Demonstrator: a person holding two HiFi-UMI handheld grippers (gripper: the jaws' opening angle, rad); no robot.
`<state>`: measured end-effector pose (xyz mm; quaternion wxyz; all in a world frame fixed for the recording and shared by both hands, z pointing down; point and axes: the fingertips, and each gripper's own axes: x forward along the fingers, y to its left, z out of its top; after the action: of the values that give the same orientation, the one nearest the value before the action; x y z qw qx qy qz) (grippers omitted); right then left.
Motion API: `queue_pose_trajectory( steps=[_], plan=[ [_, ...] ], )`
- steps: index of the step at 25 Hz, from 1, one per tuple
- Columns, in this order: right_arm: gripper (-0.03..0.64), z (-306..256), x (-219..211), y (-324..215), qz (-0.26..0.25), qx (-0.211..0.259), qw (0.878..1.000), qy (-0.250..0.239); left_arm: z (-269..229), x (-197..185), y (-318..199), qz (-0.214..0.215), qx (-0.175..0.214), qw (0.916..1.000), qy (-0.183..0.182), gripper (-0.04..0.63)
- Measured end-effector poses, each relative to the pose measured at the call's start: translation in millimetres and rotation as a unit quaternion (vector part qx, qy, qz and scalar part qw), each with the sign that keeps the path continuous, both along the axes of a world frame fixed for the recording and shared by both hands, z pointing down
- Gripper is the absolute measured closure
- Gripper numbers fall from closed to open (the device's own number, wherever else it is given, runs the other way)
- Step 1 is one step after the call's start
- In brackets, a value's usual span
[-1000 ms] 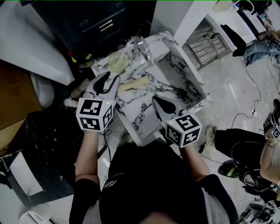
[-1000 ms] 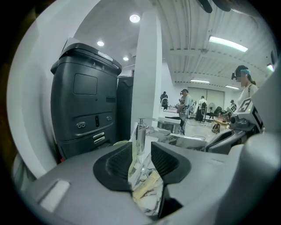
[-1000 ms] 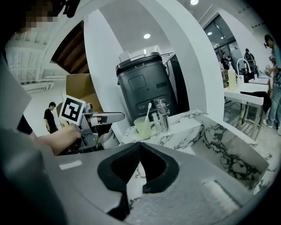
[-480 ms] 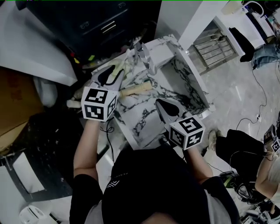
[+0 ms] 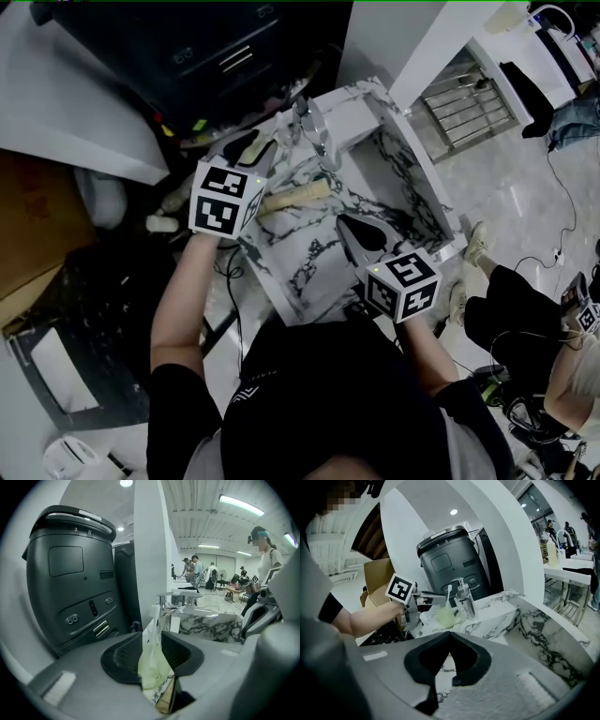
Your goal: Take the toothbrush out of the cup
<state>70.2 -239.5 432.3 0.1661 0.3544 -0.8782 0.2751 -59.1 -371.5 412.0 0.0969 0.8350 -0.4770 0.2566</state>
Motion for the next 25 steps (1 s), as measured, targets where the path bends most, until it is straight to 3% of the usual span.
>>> queue_pose_trajectory(
  steps=[8, 13, 25],
  plan=[
    [0.614, 6, 1, -6, 0.002, -0.005, 1.0, 0.001, 8, 8, -10, 0.023, -0.007, 0.9996, -0.013, 0.467],
    [0.614, 8, -4, -7, -0.003, -0.008, 1.0, -0.001, 7, 8, -15, 0.033, 0.009, 0.9989, -0.033, 0.515],
    [0.614, 7, -6, -4, -0.002, -0.008, 1.0, -0.002, 6, 10, -13, 0.057, 0.018, 0.9974, -0.04, 0.549]
  ],
)
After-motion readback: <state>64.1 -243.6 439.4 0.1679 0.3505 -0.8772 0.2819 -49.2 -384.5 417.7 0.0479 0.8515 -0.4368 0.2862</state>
